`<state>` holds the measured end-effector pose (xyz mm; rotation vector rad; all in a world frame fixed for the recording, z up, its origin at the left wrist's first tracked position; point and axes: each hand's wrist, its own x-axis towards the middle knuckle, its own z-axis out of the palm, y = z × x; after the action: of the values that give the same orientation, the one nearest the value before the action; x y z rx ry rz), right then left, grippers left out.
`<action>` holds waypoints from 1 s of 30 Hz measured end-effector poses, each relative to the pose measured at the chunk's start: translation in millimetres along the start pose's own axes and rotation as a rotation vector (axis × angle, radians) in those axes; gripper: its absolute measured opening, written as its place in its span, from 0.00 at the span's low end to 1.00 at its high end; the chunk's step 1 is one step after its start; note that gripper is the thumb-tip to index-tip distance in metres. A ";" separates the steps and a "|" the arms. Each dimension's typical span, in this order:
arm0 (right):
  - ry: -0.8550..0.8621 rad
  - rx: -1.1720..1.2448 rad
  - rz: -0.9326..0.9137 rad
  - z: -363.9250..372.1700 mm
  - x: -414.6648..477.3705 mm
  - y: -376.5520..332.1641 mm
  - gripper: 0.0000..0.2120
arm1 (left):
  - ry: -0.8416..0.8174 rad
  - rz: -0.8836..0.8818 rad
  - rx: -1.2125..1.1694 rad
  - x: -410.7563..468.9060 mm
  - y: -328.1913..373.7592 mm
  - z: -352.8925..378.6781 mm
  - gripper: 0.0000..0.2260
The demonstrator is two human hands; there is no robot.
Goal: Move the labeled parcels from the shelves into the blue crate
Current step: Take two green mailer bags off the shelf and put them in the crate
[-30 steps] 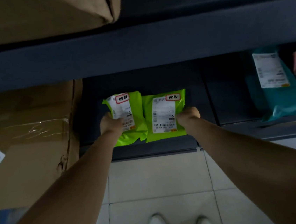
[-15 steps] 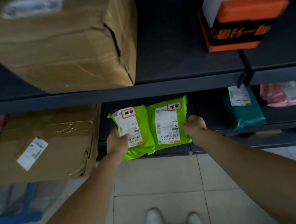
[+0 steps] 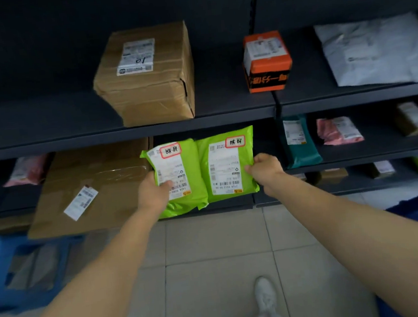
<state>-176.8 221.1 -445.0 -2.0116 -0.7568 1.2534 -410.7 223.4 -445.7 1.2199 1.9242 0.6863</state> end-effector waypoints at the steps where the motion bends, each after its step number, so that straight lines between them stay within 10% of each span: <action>1: 0.006 0.007 -0.006 -2.9 -10.8 -1.1 0.09 | -0.007 0.018 0.000 -8.2 3.0 -6.2 0.12; 15: 0.345 0.433 -0.186 -118.1 -149.4 -4.3 0.13 | -0.099 0.484 -0.028 -114.4 113.3 -26.2 0.10; 30: 0.902 0.814 -0.062 -360.8 -199.9 83.9 0.07 | -0.554 0.804 -0.111 -252.2 262.4 182.1 0.07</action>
<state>89.2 -59.2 -278.0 -1.5629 0.1334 0.3750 -59.2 107.6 -276.4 1.8819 0.9024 0.7246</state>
